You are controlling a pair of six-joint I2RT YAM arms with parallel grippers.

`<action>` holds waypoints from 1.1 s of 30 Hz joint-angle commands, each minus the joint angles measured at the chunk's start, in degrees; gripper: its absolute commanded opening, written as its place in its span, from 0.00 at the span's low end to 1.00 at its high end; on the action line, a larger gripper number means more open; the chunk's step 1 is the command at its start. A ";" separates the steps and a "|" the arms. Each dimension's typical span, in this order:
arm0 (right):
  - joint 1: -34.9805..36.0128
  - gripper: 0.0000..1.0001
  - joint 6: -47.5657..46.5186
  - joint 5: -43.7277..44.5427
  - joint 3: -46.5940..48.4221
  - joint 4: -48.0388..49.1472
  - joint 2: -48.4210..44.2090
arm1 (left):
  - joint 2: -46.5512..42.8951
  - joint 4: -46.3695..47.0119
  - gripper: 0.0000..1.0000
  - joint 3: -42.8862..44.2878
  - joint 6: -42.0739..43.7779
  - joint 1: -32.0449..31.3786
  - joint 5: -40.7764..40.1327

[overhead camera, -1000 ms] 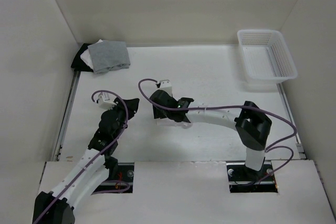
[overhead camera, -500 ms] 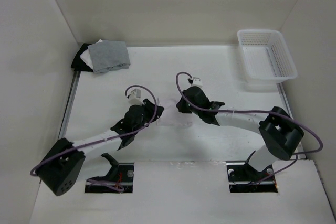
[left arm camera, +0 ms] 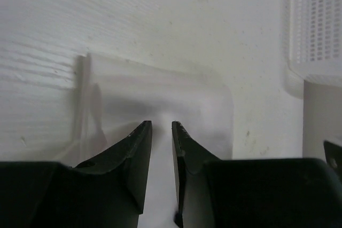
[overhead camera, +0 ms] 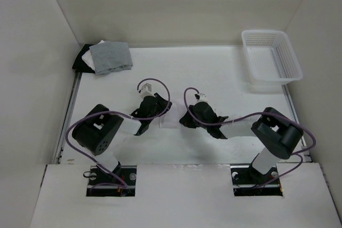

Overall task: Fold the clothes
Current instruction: Fold the tank top

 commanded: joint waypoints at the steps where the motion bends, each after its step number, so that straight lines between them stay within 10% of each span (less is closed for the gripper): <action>1: 0.39 0.06 1.19 -0.52 -2.08 6.59 -0.44 | 3.16 5.56 0.19 2.77 -1.48 2.98 2.73; 11: 1.71 0.12 0.32 -0.51 -4.63 3.09 -6.67 | -4.55 5.48 0.23 1.55 0.80 6.86 1.59; 15: 3.03 0.33 -2.67 0.10 -2.71 -1.30 -13.86 | -13.42 3.21 0.28 -0.73 3.61 4.84 1.06; 33: -19.36 0.71 -7.17 13.20 -18.59 5.00 -42.37 | -49.39 -42.31 0.53 -8.74 11.87 6.05 -7.46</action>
